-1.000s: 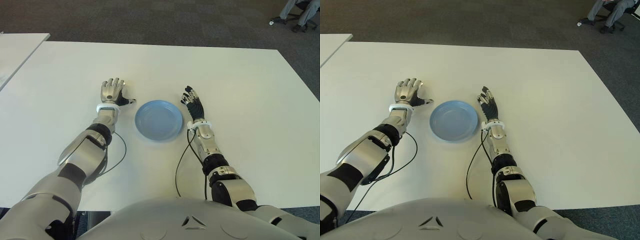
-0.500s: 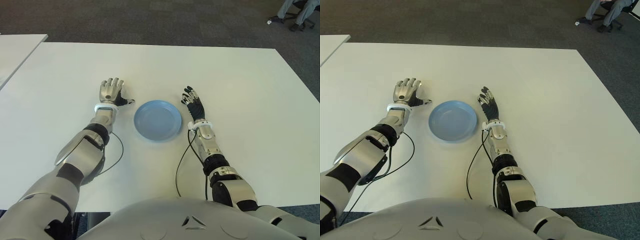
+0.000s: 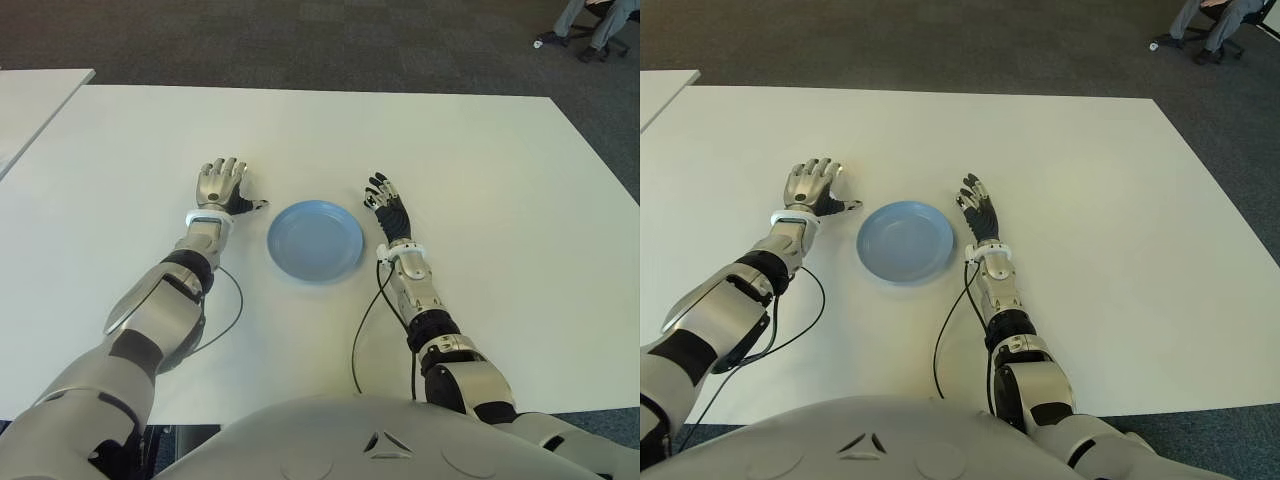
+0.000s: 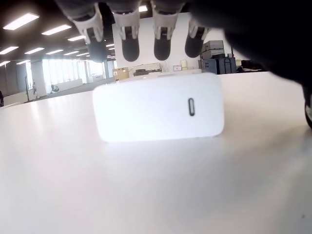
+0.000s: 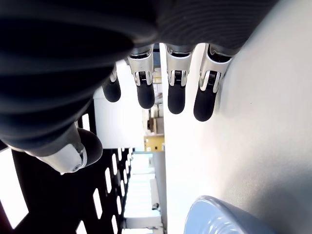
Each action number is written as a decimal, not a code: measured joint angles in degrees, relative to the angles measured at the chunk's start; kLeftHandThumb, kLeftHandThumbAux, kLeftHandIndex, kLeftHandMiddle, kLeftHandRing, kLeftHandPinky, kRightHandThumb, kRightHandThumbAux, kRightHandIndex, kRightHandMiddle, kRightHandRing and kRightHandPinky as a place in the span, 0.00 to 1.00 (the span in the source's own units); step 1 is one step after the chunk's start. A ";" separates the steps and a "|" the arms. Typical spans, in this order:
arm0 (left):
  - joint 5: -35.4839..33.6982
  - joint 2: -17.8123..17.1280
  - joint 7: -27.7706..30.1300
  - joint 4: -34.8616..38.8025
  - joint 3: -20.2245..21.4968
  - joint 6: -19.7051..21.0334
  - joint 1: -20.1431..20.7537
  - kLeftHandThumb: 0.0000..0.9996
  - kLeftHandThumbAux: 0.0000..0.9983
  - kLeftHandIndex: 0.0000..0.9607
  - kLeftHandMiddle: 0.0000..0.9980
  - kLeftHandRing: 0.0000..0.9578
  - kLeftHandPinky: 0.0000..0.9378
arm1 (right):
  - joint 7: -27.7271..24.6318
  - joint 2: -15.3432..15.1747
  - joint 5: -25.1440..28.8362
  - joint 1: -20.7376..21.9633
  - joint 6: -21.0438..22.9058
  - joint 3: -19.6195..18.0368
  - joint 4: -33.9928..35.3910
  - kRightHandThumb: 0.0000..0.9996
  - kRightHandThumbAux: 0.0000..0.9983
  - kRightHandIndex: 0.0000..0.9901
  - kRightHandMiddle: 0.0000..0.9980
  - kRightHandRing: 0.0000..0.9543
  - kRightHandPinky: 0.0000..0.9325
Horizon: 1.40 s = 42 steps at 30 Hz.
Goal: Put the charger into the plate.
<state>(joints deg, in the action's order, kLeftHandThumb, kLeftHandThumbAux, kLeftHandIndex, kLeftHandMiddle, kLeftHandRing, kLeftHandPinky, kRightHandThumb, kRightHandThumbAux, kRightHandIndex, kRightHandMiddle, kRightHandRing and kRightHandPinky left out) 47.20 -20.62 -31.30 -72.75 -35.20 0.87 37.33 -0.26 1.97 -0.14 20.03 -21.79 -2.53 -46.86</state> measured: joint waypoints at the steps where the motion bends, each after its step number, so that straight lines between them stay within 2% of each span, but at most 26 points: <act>1: 0.00 -0.68 -0.32 0.17 -0.10 -1.07 -0.42 0.04 0.48 0.00 0.00 0.00 0.00 | -0.08 -0.04 0.00 -0.02 -0.01 0.00 0.00 0.00 0.55 0.06 0.13 0.13 0.14; 12: -0.28 -6.94 -0.90 2.33 -1.32 -12.13 -3.44 0.03 0.51 0.00 0.00 0.00 0.01 | -0.41 -0.20 0.03 -0.09 -0.20 -0.12 -0.11 0.00 0.55 0.06 0.13 0.13 0.15; 21: -2.24 -13.05 -1.43 7.20 -1.26 -21.00 -8.70 0.04 0.54 0.00 0.00 0.00 0.03 | -0.73 -0.19 0.42 -0.10 -1.05 -0.54 -0.65 0.00 0.56 0.07 0.15 0.15 0.17; 33: -3.91 -19.79 -1.55 14.88 0.40 -27.13 -16.14 0.11 0.57 0.00 0.00 0.00 0.02 | -1.92 -0.65 0.59 -0.02 -1.72 -0.98 -1.69 0.00 0.56 0.06 0.16 0.16 0.18; 42: -4.79 -22.84 -0.75 19.97 2.31 -28.23 -20.47 0.13 0.58 0.00 0.00 0.00 0.02 | -2.38 -0.96 0.63 0.23 -1.84 -1.24 -2.25 0.00 0.56 0.06 0.17 0.17 0.19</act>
<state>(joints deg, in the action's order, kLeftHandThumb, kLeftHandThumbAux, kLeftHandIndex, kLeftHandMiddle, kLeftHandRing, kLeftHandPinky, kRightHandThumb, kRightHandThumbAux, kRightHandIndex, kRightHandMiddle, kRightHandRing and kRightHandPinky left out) 42.41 -43.46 -32.05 -52.78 -32.90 -27.37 16.86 -2.65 1.01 0.49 20.26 -23.62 -3.77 -49.12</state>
